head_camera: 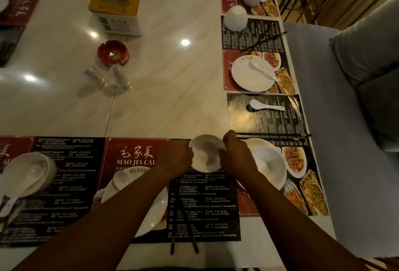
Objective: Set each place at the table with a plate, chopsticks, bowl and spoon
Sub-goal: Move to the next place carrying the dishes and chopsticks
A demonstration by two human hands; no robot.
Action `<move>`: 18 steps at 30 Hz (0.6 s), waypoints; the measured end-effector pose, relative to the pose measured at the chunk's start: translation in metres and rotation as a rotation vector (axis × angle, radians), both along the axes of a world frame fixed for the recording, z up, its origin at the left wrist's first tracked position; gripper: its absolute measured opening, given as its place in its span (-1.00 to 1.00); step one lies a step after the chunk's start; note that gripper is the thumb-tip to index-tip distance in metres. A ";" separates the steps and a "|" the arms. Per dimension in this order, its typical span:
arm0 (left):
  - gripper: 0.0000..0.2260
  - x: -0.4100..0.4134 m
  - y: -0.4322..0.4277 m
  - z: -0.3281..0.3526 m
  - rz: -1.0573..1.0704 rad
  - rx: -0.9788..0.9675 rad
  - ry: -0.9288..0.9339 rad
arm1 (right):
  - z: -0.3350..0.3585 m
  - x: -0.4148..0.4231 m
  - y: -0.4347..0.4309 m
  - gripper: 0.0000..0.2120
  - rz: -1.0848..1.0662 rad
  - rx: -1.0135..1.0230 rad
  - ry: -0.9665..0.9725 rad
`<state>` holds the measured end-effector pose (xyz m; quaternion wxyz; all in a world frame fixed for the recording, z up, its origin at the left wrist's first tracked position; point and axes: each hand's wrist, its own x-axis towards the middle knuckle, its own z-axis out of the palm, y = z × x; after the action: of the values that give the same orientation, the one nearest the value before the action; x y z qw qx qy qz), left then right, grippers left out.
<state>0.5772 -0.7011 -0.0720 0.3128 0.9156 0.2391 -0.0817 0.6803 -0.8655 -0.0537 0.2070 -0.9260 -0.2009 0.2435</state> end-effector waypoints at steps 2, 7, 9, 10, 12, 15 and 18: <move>-0.76 0.002 0.001 0.000 -0.007 0.009 0.018 | -0.005 0.005 0.003 -0.78 0.025 -0.033 -0.012; -0.74 0.003 0.002 -0.004 -0.003 0.001 0.040 | -0.012 0.011 0.002 -0.79 0.051 -0.055 -0.012; -0.75 0.003 0.002 -0.004 0.001 -0.028 0.030 | -0.014 0.011 0.001 -0.79 0.059 -0.071 -0.010; -0.75 0.001 0.003 -0.003 0.006 -0.051 0.019 | -0.014 0.012 0.001 -0.78 0.063 -0.078 -0.005; -0.73 -0.003 0.007 0.002 0.036 -0.081 -0.003 | -0.013 0.010 0.001 -0.77 0.072 -0.083 -0.002; -0.75 -0.020 0.025 0.012 0.129 -0.060 -0.059 | -0.002 -0.001 0.004 -0.69 0.107 -0.140 -0.179; -0.79 -0.051 0.054 0.019 0.213 -0.063 -0.117 | 0.019 -0.029 0.023 -0.70 0.137 -0.075 -0.333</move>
<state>0.5266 -0.6466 -0.0534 0.3619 0.8778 0.3138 -0.0017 0.6516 -0.8429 -0.0344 0.1192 -0.9447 -0.2859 0.1075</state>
